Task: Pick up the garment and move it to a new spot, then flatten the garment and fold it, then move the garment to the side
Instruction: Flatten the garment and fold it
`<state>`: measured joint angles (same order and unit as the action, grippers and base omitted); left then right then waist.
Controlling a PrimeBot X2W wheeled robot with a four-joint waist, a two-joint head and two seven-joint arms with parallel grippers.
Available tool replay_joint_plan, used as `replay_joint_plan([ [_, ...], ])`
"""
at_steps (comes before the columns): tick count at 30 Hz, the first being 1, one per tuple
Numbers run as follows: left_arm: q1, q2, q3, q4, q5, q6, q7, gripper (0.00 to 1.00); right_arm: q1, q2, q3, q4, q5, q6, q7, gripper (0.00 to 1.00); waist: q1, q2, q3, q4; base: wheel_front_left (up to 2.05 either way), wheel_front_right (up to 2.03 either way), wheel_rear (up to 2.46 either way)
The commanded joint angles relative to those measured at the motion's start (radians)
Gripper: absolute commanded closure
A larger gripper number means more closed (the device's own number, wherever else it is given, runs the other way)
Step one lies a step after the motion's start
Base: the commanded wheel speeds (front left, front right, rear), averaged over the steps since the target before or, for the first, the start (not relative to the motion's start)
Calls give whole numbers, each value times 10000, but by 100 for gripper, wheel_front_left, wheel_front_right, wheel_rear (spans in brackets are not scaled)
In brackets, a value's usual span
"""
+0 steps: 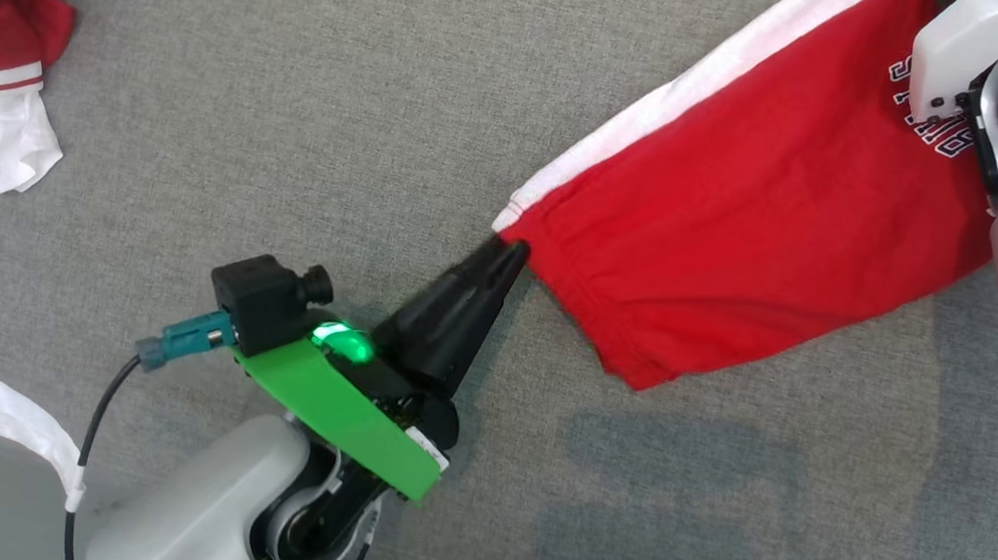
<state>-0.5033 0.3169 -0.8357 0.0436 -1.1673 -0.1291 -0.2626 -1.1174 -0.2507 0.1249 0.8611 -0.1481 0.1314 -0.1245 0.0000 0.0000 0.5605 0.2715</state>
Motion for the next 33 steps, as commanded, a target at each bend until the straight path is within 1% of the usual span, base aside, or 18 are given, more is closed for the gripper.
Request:
replay_joint_plan([
  [1, -27, 12, 178, 118, 164, -30, -24, 0, -15, 17, -68, 80, -20, -14, -273, 0, 0, 0, -201, -125, 0, 0, 0],
  [5, 495, 34, 670, 569, 710, -30, -24, 0, 427, 119, -256, 220, 374, -14, -876, 0, 0, 0, -641, -356, 0, 0, 0],
  [8, 879, -14, 1378, 896, 1443, -30, -24, 0, 806, 100, -382, 194, 954, -16, -1119, 0, 0, 0, -1042, -517, 0, 0, 0],
  [9, 879, -14, 1378, 896, 1443, -30, -24, 0, 806, 100, -382, 194, 954, -16, -1119, 0, 0, 0, -1042, -517, 0, 0, 0],
  [14, 1892, -420, 3064, 1096, 3366, -15, -24, 0, 1714, -93, -255, 94, 2048, -14, -1226, 0, 0, 0, -1668, -678, 0, 0, 0],
  [16, 2290, -688, 3579, 995, 4195, 80, -24, 0, 2084, -223, -150, 113, 2569, -14, -1175, 0, 0, 0, -1906, -653, 0, 0, 0],
  [19, 2872, -1023, 4081, 725, 5211, 153, -26, 0, 2593, -448, -130, 74, 3492, -14, -1006, 0, 0, 0, -2204, -513, 0, 0, 0],
  [22, 3389, -1324, 4401, 517, 5880, 131, -26, 0, 3044, -810, -189, -12, 4425, -14, -656, 0, 0, 0, -2385, -287, 0, 0, 0],
  [26, 3833, -1606, 4508, 384, 6368, 67, -24, 0, 3474, -1282, -468, 29, 5175, -14, -103, 0, 0, 0, -2469, 46, 0, 0, 0],
  [29, 3968, -1747, 4455, 400, 6564, 31, -24, 0, 3603, -1511, -506, 120, 5413, -12, 346, 0, 0, 0, -2440, 270, 0, 0, 0],
  [33, 3888, -1855, 4339, 412, 6781, -4, -24, 0, 3371, -1615, -403, 235, 5442, -12, 779, 0, 0, 0, -2353, 511, 0, 0, 0],
])
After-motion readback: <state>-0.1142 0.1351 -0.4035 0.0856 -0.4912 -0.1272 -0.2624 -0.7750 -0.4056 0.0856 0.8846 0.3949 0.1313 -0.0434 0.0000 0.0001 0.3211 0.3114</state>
